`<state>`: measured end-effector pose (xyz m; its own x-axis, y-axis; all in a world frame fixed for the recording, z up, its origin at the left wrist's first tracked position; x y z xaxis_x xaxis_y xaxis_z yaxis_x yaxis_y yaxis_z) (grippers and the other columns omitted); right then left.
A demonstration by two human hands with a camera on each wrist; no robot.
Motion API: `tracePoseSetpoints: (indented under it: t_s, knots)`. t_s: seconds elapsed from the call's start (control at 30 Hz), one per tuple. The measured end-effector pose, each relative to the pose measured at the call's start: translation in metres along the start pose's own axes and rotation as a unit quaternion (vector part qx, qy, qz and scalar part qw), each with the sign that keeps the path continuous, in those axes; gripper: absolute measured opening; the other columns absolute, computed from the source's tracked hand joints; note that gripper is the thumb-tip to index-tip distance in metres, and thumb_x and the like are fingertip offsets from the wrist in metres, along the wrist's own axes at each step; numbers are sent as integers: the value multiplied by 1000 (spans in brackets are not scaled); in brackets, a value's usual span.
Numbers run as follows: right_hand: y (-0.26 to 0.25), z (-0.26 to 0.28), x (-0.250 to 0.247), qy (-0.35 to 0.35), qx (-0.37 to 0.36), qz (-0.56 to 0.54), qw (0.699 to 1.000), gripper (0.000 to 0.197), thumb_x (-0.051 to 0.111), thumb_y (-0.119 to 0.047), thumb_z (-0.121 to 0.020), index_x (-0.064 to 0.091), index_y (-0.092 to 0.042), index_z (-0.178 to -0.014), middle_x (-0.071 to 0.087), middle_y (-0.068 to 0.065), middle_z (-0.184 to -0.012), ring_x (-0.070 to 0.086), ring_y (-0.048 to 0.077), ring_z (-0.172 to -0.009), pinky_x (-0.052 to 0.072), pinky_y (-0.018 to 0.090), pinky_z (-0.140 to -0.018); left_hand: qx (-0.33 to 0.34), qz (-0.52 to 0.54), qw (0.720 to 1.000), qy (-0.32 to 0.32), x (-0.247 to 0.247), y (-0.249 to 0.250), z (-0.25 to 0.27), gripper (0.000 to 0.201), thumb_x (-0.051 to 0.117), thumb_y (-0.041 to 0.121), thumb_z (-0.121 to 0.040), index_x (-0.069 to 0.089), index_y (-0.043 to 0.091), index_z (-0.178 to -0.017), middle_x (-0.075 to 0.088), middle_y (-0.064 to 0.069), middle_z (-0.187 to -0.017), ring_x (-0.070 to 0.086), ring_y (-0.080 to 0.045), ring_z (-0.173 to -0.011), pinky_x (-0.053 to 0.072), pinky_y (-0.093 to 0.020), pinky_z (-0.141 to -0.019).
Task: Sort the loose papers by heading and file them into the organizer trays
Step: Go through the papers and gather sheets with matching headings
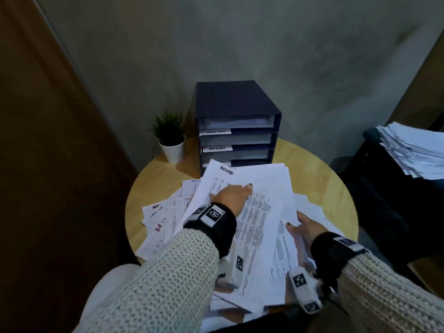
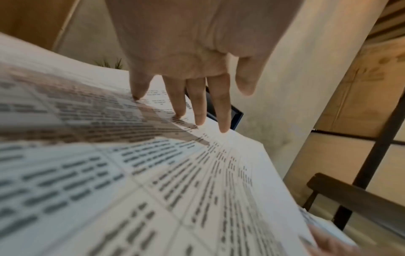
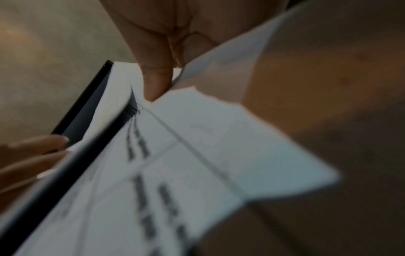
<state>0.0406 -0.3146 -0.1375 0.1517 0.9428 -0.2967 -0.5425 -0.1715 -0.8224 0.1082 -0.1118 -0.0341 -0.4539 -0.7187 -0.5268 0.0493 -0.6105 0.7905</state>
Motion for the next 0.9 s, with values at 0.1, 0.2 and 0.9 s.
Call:
tracePoseSetpoints:
  t_s: [0.1, 0.2, 0.9]
  knots:
    - [1, 0, -1, 0, 14, 5, 1000, 51, 54, -7, -94, 40, -24, -140, 48, 10, -140, 48, 29, -128, 39, 37, -105, 36, -64, 996, 55, -4, -18, -8, 38, 51, 28, -94, 55, 23, -131, 33, 3, -152, 22, -16, -144, 6, -43, -121]
    - [5, -3, -5, 11, 17, 39, 999, 46, 54, -15, -95, 43, -21, -139, 48, 8, -142, 43, 29, -133, 38, 36, -100, -11, -189, 972, 138, -28, -38, -10, 68, 59, 30, -86, 26, 32, -146, 13, 4, -158, 3, -18, -148, -1, -49, -119]
    - [41, -13, -44, 87, 39, -21, 995, 41, 55, -7, -93, 51, -6, -133, 62, 13, -116, 59, 30, -105, 42, 38, -95, -214, 28, 936, 278, -109, -172, 20, 43, 39, -1, -96, 41, 3, -139, 48, -21, -137, 48, -33, -126, 41, -34, -100]
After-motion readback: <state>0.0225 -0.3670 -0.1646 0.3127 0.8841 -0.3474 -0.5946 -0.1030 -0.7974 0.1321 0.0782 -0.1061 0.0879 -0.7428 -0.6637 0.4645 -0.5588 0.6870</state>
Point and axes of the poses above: each hand's wrist, its own z-axis away from the middle knuckle, its own x-axis out of the palm, y = z × x, the point moved 5 cm from there along -z, towards the middle knuckle
